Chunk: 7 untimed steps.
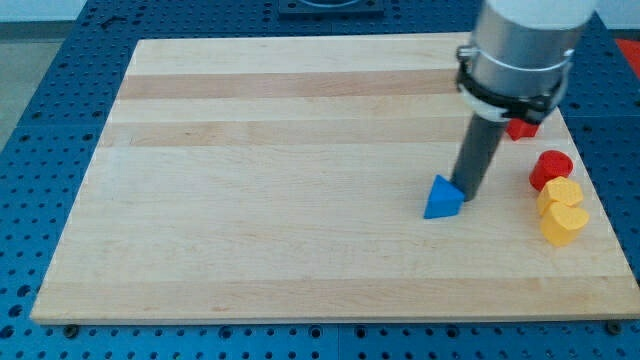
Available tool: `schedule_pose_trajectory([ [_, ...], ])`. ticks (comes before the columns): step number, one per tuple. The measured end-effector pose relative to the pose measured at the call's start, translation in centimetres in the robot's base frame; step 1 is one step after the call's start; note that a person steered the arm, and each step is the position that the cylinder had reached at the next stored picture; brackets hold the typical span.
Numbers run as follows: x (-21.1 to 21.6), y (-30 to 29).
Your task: Move the blue triangle to the center left
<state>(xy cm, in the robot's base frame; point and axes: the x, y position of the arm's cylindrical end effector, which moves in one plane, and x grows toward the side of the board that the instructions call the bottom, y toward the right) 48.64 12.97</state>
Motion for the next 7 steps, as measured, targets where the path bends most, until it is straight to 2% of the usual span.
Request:
schedule_pose_trajectory([
  [2, 0.0, -5.5],
  [5, 1.6, 1.0],
  [6, 3.6, 0.9],
  [7, 4.5, -2.1],
])
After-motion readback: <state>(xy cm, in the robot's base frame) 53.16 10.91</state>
